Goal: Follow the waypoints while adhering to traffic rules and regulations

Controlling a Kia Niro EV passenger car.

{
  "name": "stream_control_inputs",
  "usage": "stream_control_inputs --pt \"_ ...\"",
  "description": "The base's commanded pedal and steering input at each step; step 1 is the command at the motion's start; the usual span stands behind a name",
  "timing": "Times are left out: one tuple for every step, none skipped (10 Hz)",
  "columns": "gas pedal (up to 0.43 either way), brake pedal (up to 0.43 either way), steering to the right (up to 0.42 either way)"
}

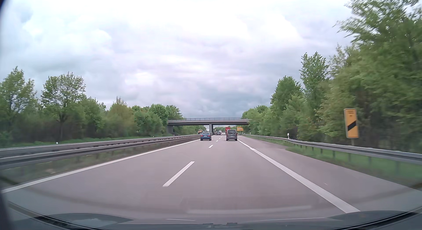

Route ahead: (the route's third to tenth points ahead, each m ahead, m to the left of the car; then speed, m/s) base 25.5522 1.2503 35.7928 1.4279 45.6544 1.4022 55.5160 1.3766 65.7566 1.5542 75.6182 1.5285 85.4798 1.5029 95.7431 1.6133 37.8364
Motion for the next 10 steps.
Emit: stream_control_inputs --pt "0.539 0.012 -0.003" --pt "0.571 0.012 -0.004" --pt "0.579 0.012 -0.005" --pt "0.579 0.012 -0.005" --pt "0.591 0.012 -0.005" --pt "0.598 0.012 -0.006" --pt "0.598 0.012 -0.006" --pt "0.598 0.012 -0.006" --pt "0.61 0.012 -0.006" --pt "0.61 0.012 -0.006"
